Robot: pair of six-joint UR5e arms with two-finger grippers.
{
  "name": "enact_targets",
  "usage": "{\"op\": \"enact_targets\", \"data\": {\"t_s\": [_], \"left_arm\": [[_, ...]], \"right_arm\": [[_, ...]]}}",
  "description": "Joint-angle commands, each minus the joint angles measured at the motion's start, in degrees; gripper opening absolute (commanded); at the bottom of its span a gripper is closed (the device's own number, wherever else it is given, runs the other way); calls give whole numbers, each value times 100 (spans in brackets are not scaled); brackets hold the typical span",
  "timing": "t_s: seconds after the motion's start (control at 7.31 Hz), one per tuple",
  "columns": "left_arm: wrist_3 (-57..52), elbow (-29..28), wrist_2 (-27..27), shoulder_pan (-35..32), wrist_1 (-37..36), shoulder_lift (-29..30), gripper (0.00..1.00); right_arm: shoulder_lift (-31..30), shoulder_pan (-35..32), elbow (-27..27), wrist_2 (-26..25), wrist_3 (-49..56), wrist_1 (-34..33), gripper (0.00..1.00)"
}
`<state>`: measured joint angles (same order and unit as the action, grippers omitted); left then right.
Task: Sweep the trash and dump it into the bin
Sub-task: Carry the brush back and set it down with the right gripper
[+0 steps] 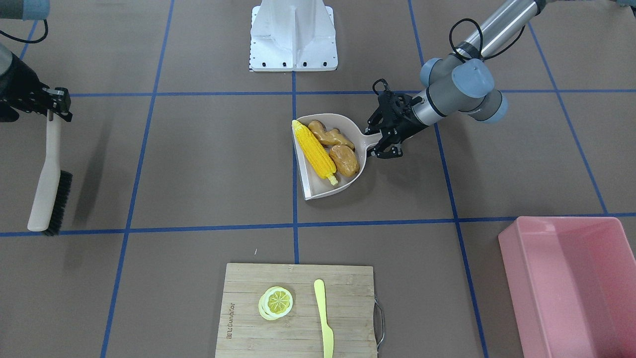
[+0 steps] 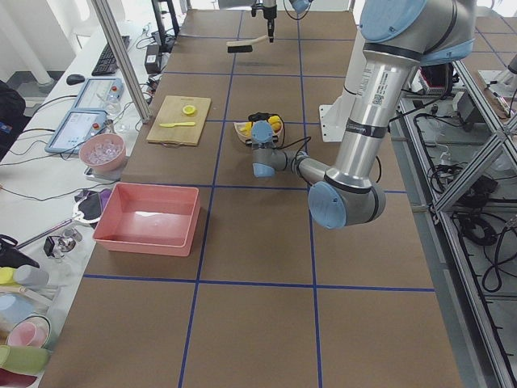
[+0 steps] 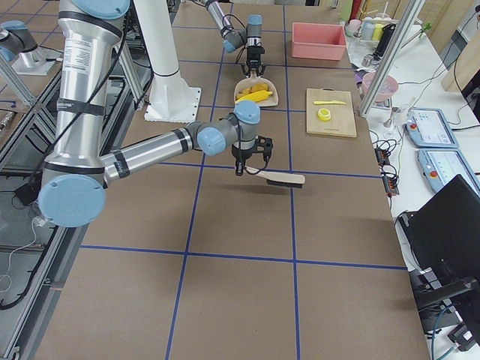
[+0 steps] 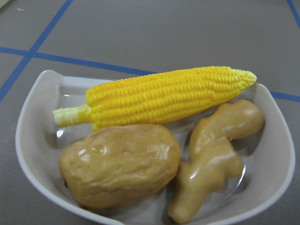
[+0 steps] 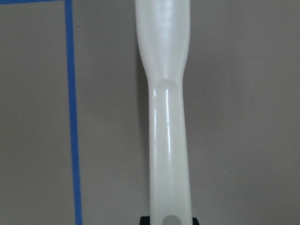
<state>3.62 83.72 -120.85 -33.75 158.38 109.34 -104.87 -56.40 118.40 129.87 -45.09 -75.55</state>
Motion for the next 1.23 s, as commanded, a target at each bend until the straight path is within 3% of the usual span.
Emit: {"op": "enact_targets", "data": {"t_s": [0.0, 0.41, 0.68, 1.09], "left_arm": [[-1, 22, 0, 0, 0, 0, 47], [-1, 57, -9, 0, -9, 0, 44], [7, 92, -18, 0, -18, 9, 38], [16, 293, -26, -17, -235, 0, 38]], "right_arm": [[-1374, -239, -158, 38, 219, 1582, 0], [-1562, -248, -247, -23, 246, 1825, 0], [-1553, -239, -579, -32, 595, 1973, 0], [-1536, -222, -967, -41, 598, 2316, 0]]}}
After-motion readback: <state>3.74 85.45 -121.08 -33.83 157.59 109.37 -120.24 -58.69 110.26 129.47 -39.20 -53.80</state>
